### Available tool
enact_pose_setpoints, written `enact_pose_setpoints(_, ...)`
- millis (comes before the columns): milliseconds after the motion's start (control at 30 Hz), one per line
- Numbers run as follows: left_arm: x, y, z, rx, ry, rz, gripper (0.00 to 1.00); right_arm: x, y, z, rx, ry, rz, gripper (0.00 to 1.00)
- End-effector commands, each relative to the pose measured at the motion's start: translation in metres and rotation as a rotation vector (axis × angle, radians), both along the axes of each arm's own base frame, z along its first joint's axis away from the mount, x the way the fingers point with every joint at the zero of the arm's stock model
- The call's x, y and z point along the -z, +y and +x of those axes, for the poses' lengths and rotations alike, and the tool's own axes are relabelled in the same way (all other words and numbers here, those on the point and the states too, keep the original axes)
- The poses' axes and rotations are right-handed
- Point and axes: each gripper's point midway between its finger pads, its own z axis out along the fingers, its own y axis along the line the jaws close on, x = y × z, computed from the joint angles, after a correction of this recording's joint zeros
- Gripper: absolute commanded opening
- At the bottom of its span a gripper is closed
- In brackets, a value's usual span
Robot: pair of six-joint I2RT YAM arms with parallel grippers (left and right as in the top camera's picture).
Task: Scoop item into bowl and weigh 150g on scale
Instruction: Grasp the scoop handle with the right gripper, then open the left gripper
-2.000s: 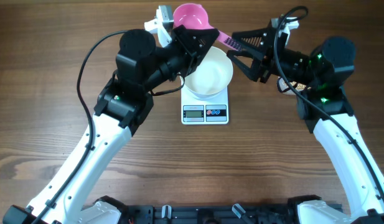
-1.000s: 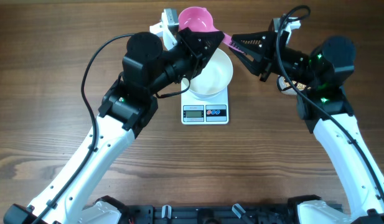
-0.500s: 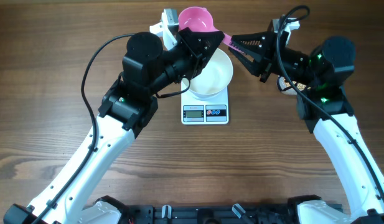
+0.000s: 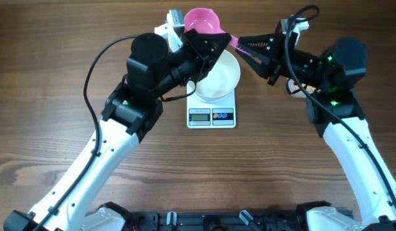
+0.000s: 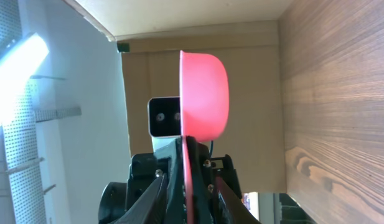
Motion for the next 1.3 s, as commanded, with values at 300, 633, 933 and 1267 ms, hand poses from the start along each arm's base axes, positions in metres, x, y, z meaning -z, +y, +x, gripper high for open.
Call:
enact_pose_setpoints(300, -0.003, -0.003, -0.002, 0.012, 0.000, -0.006, 0.04, -0.009, 0.004, -0.006, -0.033, -0.009, 0.009, 0.23)
enact_pose_setpoints(633, -0.003, -0.005, -0.004, 0.026, 0.001, -0.008, 0.04, -0.009, 0.004, -0.006, -0.033, -0.009, 0.009, 0.17)
enact_pose_setpoints(933, -0.003, -0.005, -0.004, 0.026, 0.001, -0.008, 0.04, -0.009, 0.004, -0.007, -0.036, -0.009, 0.009, 0.09)
enact_pose_setpoints(1267, -0.003, -0.005, -0.003, 0.023, 0.018, -0.020, 0.56, -0.016, -0.005, 0.004, 0.051, -0.148, -0.032, 0.05)
